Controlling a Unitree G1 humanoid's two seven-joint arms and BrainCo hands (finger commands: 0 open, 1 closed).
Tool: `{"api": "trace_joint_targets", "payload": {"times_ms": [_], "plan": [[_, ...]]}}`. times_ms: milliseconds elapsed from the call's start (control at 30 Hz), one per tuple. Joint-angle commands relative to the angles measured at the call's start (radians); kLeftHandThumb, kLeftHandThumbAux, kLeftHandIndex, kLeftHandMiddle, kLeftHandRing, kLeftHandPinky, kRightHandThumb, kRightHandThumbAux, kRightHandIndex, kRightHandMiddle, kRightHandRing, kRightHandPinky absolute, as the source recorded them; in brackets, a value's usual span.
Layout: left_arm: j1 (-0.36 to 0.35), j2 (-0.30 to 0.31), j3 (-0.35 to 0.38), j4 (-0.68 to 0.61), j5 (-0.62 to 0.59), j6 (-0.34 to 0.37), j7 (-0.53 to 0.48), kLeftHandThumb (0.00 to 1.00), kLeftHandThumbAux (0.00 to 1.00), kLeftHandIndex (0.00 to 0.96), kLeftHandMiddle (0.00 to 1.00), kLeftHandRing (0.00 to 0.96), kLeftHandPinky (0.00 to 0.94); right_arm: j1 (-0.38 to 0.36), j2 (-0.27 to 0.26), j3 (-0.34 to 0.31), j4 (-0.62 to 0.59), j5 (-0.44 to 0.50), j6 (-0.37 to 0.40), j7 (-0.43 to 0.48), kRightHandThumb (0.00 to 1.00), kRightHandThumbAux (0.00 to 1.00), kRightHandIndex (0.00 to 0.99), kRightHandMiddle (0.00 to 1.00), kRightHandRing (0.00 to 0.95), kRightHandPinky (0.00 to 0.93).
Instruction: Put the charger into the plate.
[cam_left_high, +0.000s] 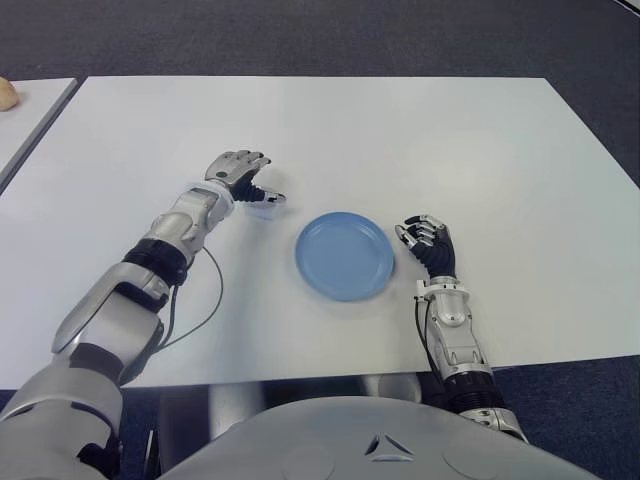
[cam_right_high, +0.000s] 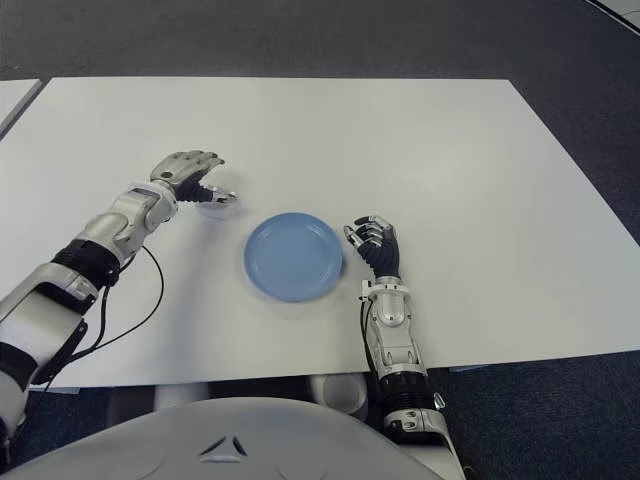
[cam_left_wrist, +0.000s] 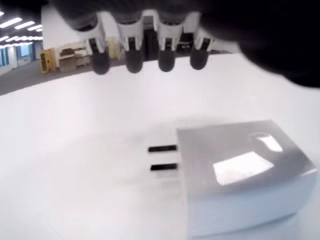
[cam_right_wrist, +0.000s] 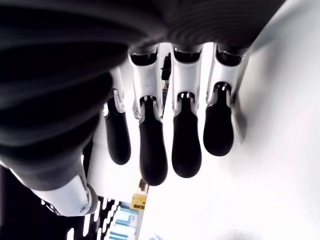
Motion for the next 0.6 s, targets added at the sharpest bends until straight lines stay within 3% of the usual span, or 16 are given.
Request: {"api": "trace_joint_targets", "payload": {"times_ms": [33,400,600], "plan": [[-0.036,0.011,-0.027,0.021,0.019,-0.01,-0.077,0.588,0.23,0.0,0.0,0.0,0.0,0.001,-0.001,-0.003,0.034,0.002,-0.001,-0.005,0.703,0.732,0.43,0.621,0.638,0.642],[-0.183,0.015,-0.028,-0.03,0.012,0.016,-0.317,0.621,0.239,0.0,0.0,0.0,0.0,-0.003,0.0,0.005,0.043,-0.004,-0.035,-0.012,0.705,0.731,0.43,0.633,0.644,0.641],[-0.234,0.044,-0.054,-0.003,0.033,-0.032,-0.373,0.63,0.244,0.0,0.0,0.0,0.0,-0.002,0.003,0.009,0.034,-0.002,-0.02,-0.007,0.704,0.731,0.43,0.631,0.644,0.639]]}}
